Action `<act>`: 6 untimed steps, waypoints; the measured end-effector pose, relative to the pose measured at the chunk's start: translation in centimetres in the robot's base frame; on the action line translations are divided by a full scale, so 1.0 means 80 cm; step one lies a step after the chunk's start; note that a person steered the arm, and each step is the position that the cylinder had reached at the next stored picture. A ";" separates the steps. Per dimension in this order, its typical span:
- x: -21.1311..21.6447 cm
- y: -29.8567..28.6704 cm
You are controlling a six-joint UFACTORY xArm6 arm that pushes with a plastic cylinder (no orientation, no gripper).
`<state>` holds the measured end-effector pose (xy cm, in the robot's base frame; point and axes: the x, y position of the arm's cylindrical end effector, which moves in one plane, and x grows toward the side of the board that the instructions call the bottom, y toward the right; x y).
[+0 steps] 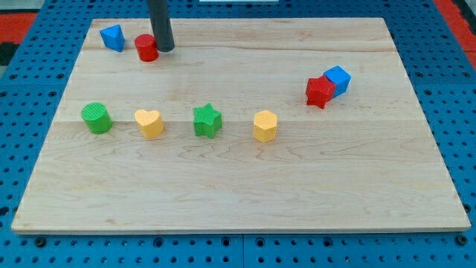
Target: Push the red circle down a bit
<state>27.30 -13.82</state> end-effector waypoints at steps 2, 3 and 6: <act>-0.029 -0.014; -0.032 -0.043; 0.018 -0.019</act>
